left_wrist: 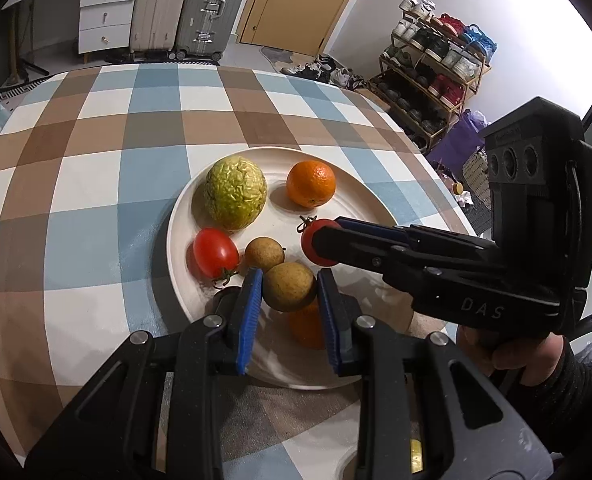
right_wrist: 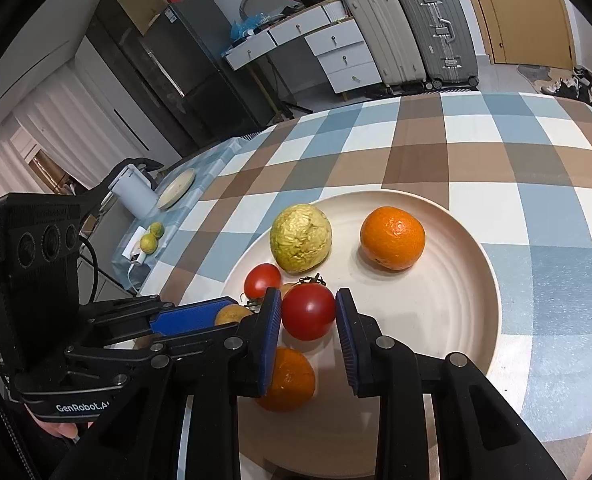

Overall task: Organize fruits
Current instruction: 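Carry the kiwi and tomato onto the white plate and open both tools, then withdraw both tools toward the remaining plum and green pomelo, then grasp the dark purple plum with the right tool and lift it, then grasp the green pomelo with the left tool and lift it, then carry the pomelo and plum onto the white plate and open both tools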

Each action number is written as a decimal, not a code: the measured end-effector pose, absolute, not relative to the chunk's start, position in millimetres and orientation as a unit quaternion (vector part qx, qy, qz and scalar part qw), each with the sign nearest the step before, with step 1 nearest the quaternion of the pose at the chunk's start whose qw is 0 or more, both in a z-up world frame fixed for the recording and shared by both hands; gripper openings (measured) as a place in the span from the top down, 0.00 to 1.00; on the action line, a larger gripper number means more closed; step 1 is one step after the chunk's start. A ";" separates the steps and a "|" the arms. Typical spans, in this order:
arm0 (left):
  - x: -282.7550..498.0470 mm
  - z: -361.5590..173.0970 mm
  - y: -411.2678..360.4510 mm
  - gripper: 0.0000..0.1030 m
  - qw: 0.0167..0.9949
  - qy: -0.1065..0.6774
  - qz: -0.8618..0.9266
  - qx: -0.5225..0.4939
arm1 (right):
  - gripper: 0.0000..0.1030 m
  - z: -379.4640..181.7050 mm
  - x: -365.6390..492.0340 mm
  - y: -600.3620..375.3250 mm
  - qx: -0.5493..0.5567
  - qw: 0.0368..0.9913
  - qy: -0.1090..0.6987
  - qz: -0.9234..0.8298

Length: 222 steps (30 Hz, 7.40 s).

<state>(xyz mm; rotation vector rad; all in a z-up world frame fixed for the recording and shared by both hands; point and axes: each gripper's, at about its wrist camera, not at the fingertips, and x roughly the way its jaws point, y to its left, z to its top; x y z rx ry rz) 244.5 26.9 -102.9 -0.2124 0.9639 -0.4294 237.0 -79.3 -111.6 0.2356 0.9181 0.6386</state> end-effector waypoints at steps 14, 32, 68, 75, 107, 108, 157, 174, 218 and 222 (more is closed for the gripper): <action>234.7 -87.5 30.3 0.60 0.871 0.442 -0.191 -0.102 | 0.53 -105.8 233.0 -90.9 0.147 0.837 0.425 0.313; 154.1 -22.7 9.1 0.22 0.909 0.380 -0.151 -0.077 | 0.10 -43.4 147.3 -144.9 0.153 0.888 0.341 0.268; 29.8 -77.6 13.0 0.01 0.924 0.365 -0.057 -0.094 | 0.04 -82.7 34.0 -144.6 0.106 0.895 0.347 0.260; 39.6 -91.0 21.0 0.01 0.919 0.377 -0.056 -0.107 | 0.04 -105.7 54.2 -140.5 0.124 0.880 0.384 0.249; 75.6 -116.6 20.3 0.01 0.895 0.412 -0.107 -0.132 | 0.77 -136.7 121.2 -95.1 0.066 0.847 0.444 0.286; 75.8 -116.7 19.0 0.01 0.895 0.412 -0.108 -0.131 | 0.77 -136.6 120.5 -94.3 0.064 0.847 0.444 0.286; 88.9 -113.9 -27.5 0.55 0.862 0.458 -0.179 -0.126 | 0.77 -115.7 96.7 -165.5 0.133 0.865 0.386 0.291; 182.5 -58.2 -6.0 0.55 0.893 0.392 -0.184 -0.125 | 0.77 -96.6 129.9 -164.4 0.130 0.871 0.374 0.291; 313.0 -92.7 -10.6 0.35 0.887 0.407 -0.189 -0.108 | 0.36 -110.8 219.0 -111.6 0.102 0.858 0.400 0.306; 303.9 -79.9 -8.7 0.29 0.894 0.395 -0.184 -0.108 | 0.30 -102.5 212.3 -119.2 0.109 0.862 0.390 0.304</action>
